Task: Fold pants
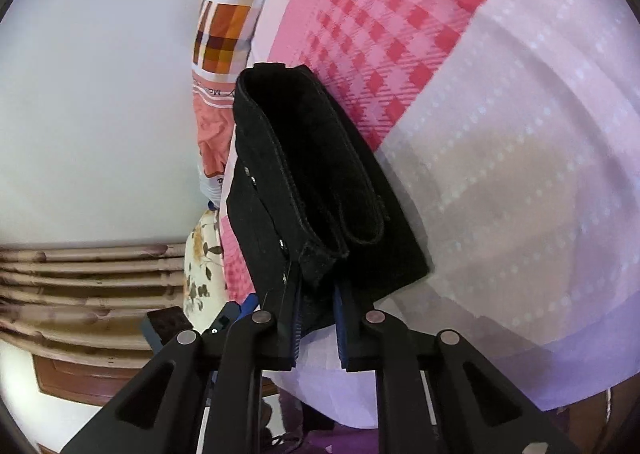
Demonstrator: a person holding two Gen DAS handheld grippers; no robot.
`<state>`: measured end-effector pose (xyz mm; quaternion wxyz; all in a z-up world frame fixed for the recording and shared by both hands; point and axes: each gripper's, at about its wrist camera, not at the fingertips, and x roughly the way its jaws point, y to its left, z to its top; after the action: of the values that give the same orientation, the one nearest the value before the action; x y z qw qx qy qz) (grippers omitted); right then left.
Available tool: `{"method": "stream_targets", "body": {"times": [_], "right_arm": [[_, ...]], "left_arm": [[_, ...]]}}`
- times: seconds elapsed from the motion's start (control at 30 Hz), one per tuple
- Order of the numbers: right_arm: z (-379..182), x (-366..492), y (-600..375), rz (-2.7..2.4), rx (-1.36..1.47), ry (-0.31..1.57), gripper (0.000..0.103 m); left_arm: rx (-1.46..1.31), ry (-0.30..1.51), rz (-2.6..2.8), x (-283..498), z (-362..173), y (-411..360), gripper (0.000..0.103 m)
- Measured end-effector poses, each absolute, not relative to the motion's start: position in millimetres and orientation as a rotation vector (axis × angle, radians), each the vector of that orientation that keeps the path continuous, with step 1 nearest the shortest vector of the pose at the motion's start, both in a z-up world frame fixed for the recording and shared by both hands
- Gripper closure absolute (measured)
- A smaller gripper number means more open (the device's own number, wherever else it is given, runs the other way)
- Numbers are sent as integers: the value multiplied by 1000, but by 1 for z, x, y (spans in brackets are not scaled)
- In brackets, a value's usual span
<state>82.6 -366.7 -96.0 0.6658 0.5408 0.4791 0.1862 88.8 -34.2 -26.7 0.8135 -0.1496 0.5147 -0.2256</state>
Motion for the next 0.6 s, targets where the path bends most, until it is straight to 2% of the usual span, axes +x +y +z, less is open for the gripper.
{"method": "stream_targets", "body": {"times": [0.2,0.23,0.27,0.33,0.4,0.53,0.6], "right_arm": [[-91,79,-377,413,1221,1063,81],[-86,78,-384,389,1195,1048,75],[-82,77,-391,370,1177,1032,64],[-78,75,-406,339,1162,1000,53],[-79,78,-408,344,1167,1004,51],[-85,88,-389,375,1106,1054,39],[-91,98,-380,371,1076,1072,39]], "left_arm": [[-314,1106,-473,90,-30,-35,26],[-310,1109,-471,90,-31,-36,26],[-307,1112,-471,89,-31,-36,26],[-307,1113,-472,88,-32,-36,26],[-313,1115,-469,87,-32,-37,26],[-318,1128,-465,86,-33,-38,26],[-316,1127,-464,87,-33,-37,26]]}}
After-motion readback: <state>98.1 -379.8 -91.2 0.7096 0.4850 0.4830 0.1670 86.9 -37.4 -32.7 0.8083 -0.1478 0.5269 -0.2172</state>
